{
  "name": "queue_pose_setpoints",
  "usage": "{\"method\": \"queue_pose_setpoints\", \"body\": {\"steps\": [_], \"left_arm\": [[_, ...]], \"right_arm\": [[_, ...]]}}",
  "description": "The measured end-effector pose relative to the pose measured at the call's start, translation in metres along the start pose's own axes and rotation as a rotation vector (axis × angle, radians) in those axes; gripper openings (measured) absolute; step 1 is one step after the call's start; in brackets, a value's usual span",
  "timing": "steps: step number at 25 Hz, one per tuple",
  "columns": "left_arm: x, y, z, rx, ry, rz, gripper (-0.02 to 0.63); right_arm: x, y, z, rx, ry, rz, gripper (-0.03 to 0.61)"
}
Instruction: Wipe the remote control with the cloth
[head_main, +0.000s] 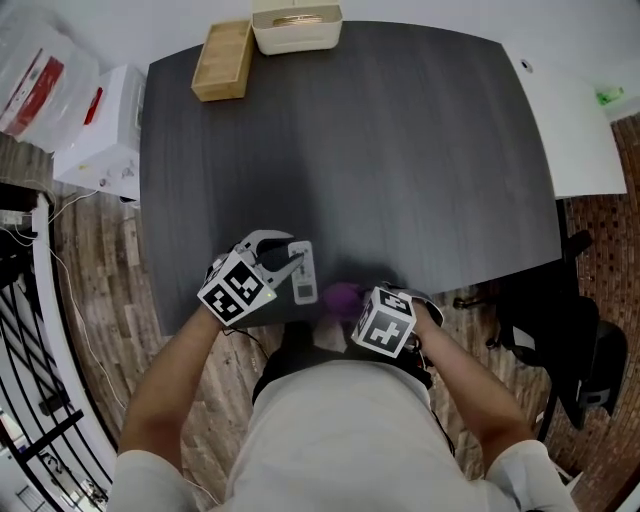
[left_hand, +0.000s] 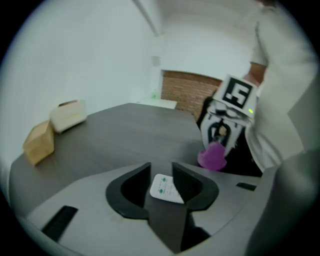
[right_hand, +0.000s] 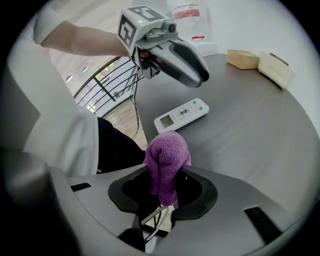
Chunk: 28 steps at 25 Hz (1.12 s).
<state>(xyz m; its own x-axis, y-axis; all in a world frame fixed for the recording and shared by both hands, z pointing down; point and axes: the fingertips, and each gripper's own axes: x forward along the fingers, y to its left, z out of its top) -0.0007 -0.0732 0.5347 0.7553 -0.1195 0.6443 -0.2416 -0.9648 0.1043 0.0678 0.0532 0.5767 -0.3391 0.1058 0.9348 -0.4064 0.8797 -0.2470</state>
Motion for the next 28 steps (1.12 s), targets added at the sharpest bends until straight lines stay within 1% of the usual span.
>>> {"method": "queue_pose_setpoints", "body": {"steps": [1,2,4,5,6,8,9,11,13,14,16,18,19,21,23,24,28], "left_arm": [[-0.001,-0.009,-0.005,0.118,0.043,-0.055,0.157],[0.0,-0.02,-0.013,0.236,0.102,-0.116,0.224],[0.001,-0.039,-0.036,0.479,0.242,-0.228,0.305],[0.002,-0.046,-0.047,0.605,0.309,-0.273,0.333],[0.004,-0.05,-0.056,0.731,0.365,-0.312,0.344],[0.008,-0.055,-0.066,0.963,0.435,-0.379,0.358],[0.011,-0.055,-0.067,1.06,0.457,-0.408,0.36],[0.018,-0.053,-0.067,1.207,0.497,-0.46,0.362],[0.026,-0.05,-0.068,1.298,0.537,-0.504,0.364],[0.03,-0.049,-0.068,1.321,0.556,-0.521,0.364],[0.037,-0.047,-0.07,1.315,0.595,-0.541,0.364],[0.04,-0.046,-0.076,1.257,0.637,-0.537,0.363],[0.04,-0.045,-0.08,1.209,0.656,-0.525,0.362],[0.039,-0.041,-0.082,1.07,0.681,-0.475,0.331],[0.037,-0.036,-0.082,0.892,0.693,-0.392,0.288],[0.035,-0.034,-0.083,0.801,0.696,-0.338,0.267],[0.029,-0.023,-0.084,0.456,0.691,-0.096,0.255]], "right_arm": [[-0.001,-0.002,-0.002,0.01,-0.001,-0.006,0.123],[-0.003,-0.003,-0.004,0.017,-0.003,-0.011,0.123],[-0.005,-0.004,-0.006,0.031,-0.008,-0.017,0.123],[-0.006,-0.004,-0.008,0.037,-0.01,-0.02,0.123],[-0.006,-0.004,-0.009,0.043,-0.011,-0.023,0.123],[-0.007,-0.004,-0.01,0.05,-0.014,-0.028,0.123],[-0.007,-0.003,-0.011,0.054,-0.015,-0.03,0.123],[-0.008,-0.002,-0.012,0.062,-0.014,-0.033,0.123],[-0.008,0.0,-0.014,0.073,-0.016,-0.033,0.123],[-0.008,0.001,-0.015,0.079,-0.017,-0.033,0.123],[-0.008,0.001,-0.017,0.097,-0.022,-0.037,0.123],[-0.009,-0.001,-0.02,0.119,-0.03,-0.048,0.124],[-0.01,-0.003,-0.022,0.131,-0.035,-0.056,0.124],[-0.011,-0.009,-0.025,0.16,-0.049,-0.076,0.123],[-0.013,-0.017,-0.026,0.197,-0.067,-0.1,0.123],[-0.015,-0.021,-0.024,0.214,-0.078,-0.113,0.123],[-0.021,-0.038,-0.004,0.242,-0.12,-0.169,0.123]]}}
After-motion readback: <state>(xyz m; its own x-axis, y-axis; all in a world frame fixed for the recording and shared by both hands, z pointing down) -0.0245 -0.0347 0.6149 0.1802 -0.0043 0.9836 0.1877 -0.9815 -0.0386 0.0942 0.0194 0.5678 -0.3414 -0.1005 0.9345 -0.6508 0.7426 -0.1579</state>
